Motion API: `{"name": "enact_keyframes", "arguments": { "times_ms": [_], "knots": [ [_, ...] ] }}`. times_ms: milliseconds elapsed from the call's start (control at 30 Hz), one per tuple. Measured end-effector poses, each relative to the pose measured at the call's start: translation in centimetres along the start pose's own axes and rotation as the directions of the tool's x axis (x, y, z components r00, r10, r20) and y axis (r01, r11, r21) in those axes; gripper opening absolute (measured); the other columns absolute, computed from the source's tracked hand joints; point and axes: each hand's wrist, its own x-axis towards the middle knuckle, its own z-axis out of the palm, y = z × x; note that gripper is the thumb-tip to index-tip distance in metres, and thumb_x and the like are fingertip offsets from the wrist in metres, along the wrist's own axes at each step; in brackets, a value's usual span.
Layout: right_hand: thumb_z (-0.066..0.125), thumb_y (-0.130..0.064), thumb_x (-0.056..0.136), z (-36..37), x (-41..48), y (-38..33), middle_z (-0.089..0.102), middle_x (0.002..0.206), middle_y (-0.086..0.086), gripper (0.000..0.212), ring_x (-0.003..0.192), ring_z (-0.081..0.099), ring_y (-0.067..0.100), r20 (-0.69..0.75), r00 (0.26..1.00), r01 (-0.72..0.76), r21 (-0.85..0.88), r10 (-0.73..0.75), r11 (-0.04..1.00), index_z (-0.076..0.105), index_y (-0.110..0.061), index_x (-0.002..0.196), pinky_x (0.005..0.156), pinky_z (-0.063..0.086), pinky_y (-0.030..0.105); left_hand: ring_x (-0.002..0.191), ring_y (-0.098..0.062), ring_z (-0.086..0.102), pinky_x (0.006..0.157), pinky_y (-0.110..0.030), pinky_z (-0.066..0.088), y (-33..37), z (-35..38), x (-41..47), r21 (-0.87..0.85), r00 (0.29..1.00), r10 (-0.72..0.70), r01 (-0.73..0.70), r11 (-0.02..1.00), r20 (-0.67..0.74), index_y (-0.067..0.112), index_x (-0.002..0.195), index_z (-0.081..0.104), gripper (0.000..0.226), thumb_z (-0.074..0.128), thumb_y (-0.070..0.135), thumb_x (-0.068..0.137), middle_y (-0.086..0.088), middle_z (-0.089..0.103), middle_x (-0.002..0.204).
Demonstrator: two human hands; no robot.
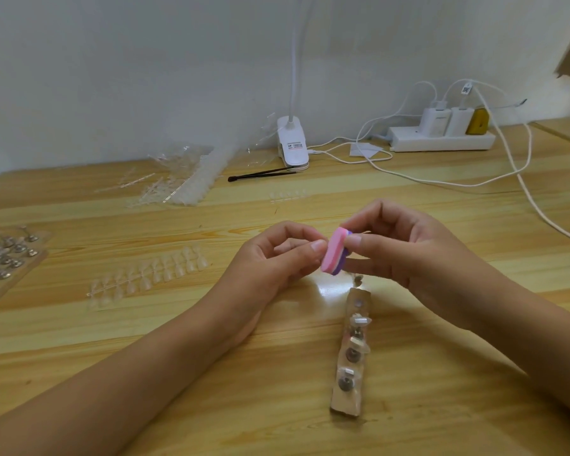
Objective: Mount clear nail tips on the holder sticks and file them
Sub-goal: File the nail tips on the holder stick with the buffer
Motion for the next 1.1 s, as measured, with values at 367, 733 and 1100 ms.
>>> {"name": "enact_keyframes", "arguments": {
  "times_ms": [367, 733, 1100],
  "knots": [
    [0.074, -0.018, 0.077, 0.26, 0.16, 0.37, 0.072, 0.101, 0.013, 0.023, 0.094, 0.073, 0.028, -0.014, 1.0, -0.014, 0.034, 0.015, 0.999, 0.067, -0.009, 0.096, 0.079, 0.058, 0.026, 0.093, -0.014, 0.07, 0.086, -0.022, 0.053, 0.07, 0.08, -0.05, -0.009, 1.0, 0.005, -0.005, 1.0, 0.01, 0.029, 0.082, 0.072, 0.004, 0.075, 0.028, 0.08, -0.005, 0.074, 0.094],
    [0.072, -0.019, 0.07, 0.42, 0.21, 0.19, 0.069, 0.093, 0.01, 0.029, 0.089, 0.073, 0.022, -0.117, 0.993, 0.024, 0.121, -0.01, 0.992, 0.069, -0.01, 0.097, 0.076, 0.057, 0.023, 0.089, -0.012, 0.071, 0.077, -0.016, 0.053, 0.13, 0.11, 0.02, -0.066, 0.999, -0.015, 0.012, 0.998, -0.038, 0.03, 0.077, 0.071, 0.006, 0.072, 0.025, 0.079, -0.001, 0.074, 0.089],
    [0.076, -0.021, 0.068, 0.21, 0.29, 0.17, 0.066, 0.088, 0.005, 0.026, 0.078, 0.072, 0.02, -0.142, 0.989, 0.038, 0.083, -0.026, 0.996, 0.064, -0.013, 0.09, 0.073, 0.058, 0.025, 0.089, -0.013, 0.071, 0.078, -0.016, 0.053, 0.23, 0.36, 0.02, -0.111, 0.997, -0.02, 0.011, 0.994, -0.075, 0.029, 0.074, 0.07, 0.009, 0.077, 0.026, 0.079, -0.006, 0.073, 0.095]
  ]
}}
